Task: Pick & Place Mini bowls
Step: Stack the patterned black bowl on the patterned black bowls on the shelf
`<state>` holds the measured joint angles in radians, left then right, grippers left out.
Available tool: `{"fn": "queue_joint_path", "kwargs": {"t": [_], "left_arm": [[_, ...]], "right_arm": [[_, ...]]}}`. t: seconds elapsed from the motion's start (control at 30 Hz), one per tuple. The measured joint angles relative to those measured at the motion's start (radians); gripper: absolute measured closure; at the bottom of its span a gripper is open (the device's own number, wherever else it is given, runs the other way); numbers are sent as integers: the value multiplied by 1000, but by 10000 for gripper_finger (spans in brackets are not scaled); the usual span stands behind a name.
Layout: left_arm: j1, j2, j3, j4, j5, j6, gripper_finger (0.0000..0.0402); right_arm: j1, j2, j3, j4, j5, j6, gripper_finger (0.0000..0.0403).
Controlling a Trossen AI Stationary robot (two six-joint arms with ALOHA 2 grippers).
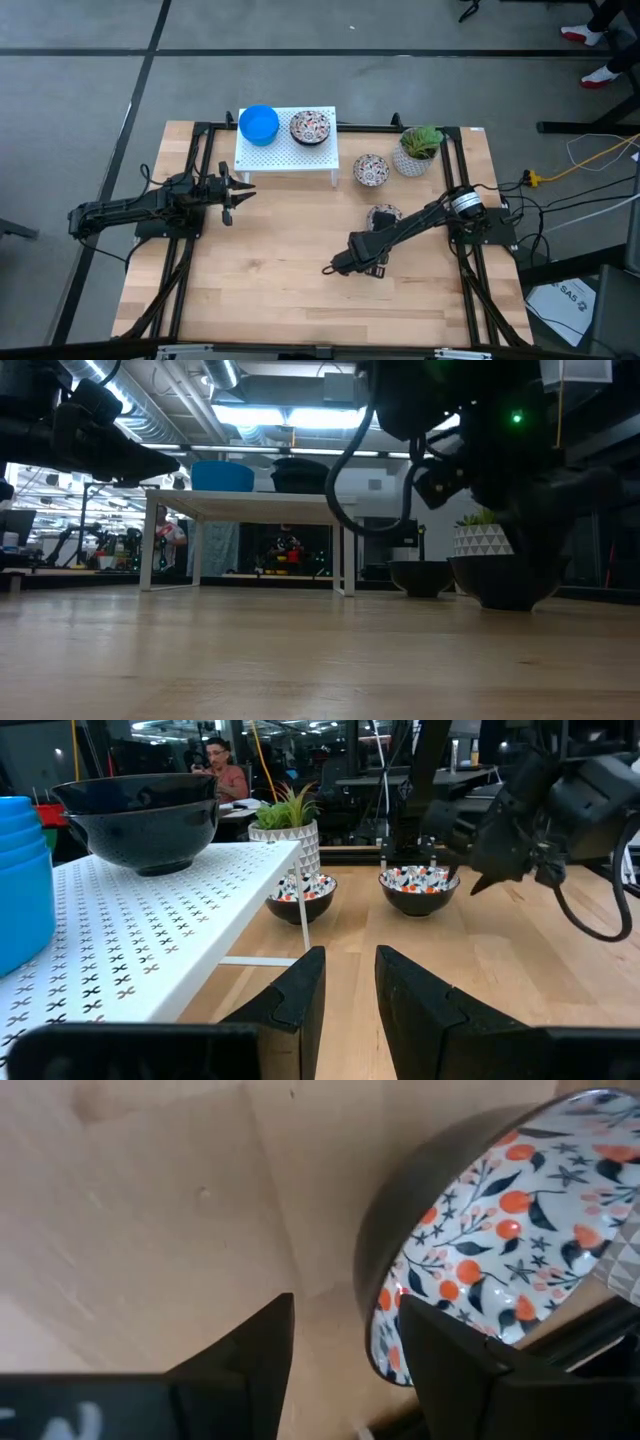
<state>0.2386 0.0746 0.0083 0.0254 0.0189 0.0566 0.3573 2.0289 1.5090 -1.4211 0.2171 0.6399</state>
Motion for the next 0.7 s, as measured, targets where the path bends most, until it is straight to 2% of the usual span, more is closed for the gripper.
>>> {"fn": "queue_joint_path", "kwargs": {"t": [0.17,0.27,0.7], "left_arm": [[0,0,0,0,0,0,315],[0,0,0,0,0,0,315],[0,0,0,0,0,0,315]], "right_arm": [[3,0,-12,8,35,3,223],[9,0,-12,8,63,-3,240],[8,0,-12,28,63,-35,389]]}}
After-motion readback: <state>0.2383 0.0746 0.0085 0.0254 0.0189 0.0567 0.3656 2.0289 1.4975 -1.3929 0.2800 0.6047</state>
